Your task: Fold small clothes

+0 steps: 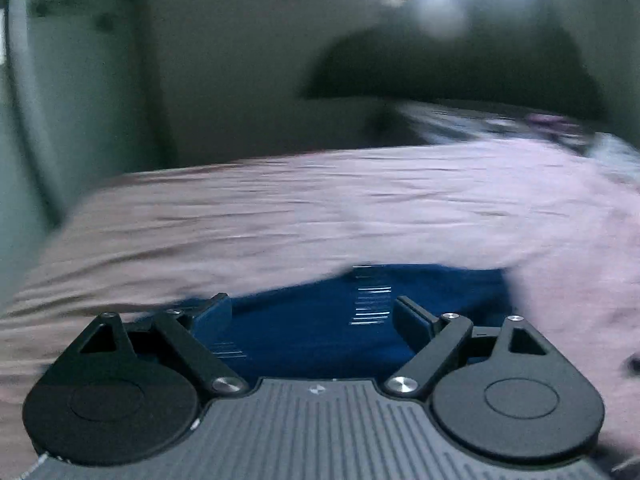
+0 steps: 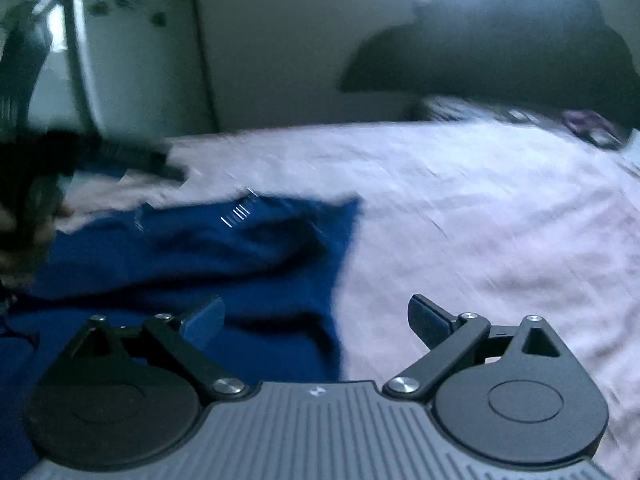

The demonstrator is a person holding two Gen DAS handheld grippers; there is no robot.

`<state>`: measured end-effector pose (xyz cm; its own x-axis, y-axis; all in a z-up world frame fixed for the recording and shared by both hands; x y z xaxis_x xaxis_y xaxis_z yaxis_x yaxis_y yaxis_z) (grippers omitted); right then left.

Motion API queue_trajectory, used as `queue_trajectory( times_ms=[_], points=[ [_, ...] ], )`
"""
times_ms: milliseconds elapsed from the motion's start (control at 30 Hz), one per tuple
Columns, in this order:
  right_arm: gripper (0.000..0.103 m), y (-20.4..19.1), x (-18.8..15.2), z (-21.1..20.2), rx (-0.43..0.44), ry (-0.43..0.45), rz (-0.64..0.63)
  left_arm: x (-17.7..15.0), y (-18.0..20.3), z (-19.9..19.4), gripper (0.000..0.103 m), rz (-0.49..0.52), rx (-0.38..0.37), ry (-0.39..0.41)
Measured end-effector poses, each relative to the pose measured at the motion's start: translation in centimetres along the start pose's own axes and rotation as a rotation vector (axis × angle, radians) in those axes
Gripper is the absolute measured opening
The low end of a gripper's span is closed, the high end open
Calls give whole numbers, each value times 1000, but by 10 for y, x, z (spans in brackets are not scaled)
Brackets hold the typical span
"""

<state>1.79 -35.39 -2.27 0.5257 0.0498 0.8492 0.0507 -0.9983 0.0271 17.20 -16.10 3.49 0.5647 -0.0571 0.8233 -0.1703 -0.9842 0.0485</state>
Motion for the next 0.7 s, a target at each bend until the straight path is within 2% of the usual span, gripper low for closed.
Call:
queue_trajectory(
  times_ms=[67, 133, 233, 300, 367, 433, 533, 567, 600, 700],
  points=[
    [99, -9, 15, 14, 60, 38, -14, -7, -33, 6, 89, -1, 110, 3],
    [99, -22, 30, 36, 160, 56, -21, -19, -59, 12, 88, -2, 195, -11],
    [99, -39, 47, 75, 300, 25, -5, -35, -83, 19, 89, -11, 258, -41],
    [99, -45, 54, 100, 335, -2, 7, -43, -90, 25, 89, -23, 275, -63],
    [99, -45, 56, 127, 294, -71, 6, -49, -93, 28, 89, -29, 282, -70],
    [99, -40, 52, 148, 164, -158, -16, -51, -100, 34, 91, -27, 288, -76],
    [99, -37, 51, 138, 11, -140, -48, -53, -101, 36, 91, -16, 291, -57],
    [99, -38, 52, 129, -7, -117, -46, -54, -101, 34, 91, -10, 294, -53],
    [99, -39, 52, 120, 11, -88, -48, -54, -100, 34, 92, -6, 297, -48],
    [99, -49, 49, 107, 112, -58, -81, -55, -101, 36, 94, -10, 298, -43]
  ],
)
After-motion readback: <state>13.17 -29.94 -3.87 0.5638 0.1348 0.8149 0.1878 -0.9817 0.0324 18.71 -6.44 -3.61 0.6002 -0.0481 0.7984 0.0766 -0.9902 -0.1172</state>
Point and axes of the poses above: each gripper's, at about its wrist camera, not at the fingertips, and z roughly the way its jaws point, y to its right, x to its top, the point moved 2 cm from there along z, roughly the way its jaws point, and after that the axes turned 13 degrees about -z, right-handed, at the moved point
